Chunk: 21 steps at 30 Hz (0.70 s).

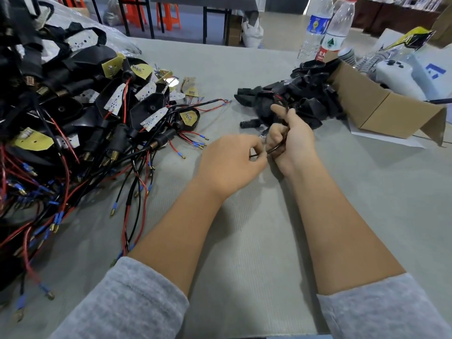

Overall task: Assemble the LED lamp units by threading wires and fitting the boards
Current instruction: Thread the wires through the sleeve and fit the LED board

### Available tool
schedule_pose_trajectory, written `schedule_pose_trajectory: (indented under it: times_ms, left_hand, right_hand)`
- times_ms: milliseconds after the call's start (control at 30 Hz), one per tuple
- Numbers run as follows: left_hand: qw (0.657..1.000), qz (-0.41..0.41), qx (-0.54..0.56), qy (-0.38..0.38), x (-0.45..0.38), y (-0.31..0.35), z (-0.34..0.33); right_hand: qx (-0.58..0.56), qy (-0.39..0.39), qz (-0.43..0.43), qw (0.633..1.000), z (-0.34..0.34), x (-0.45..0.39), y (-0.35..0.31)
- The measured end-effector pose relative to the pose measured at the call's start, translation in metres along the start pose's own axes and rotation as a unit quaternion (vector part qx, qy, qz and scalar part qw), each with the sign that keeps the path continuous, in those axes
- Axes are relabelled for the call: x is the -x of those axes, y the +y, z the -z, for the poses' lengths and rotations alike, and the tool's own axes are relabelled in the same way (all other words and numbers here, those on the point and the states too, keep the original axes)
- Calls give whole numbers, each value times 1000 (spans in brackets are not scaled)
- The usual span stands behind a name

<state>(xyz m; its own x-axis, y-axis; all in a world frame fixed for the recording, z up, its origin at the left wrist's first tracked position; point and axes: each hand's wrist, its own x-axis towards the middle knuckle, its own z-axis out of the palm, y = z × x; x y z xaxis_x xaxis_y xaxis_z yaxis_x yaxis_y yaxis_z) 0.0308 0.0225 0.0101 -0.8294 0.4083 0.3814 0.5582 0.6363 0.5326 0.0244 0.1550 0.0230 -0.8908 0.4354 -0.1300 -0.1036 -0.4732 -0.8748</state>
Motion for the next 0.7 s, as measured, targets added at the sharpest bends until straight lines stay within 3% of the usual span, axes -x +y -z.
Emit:
schedule_pose_trajectory:
  times_ms: [167,267,333,433,567,633,700]
  left_hand:
    - [993,81,68,58,-7,-13,4]
    - [971,130,185,79,-10,-16,8]
    - [933,178,298,91,-14,-16,13]
    - [844,227,479,79,-19,-17,24]
    - [767,224,600,45,-20,-20,29]
    - [742,218,633,35,-20,-22,28]
    - [740,205,640,25,-21,-25,27]
  right_hand:
    - [-129,32,-17,991,4,-2,-2]
    - [-132,60,5,989,4,0,-3]
    - [-126,80,20,989,5,-1,-3]
    - [-109,98,34,989,5,-4,-4]
    - [67,96,84,990,-4,-3,1]
    - [212,87,149,962,-6,0,7]
    - [294,55,215,930,-6,1,13]
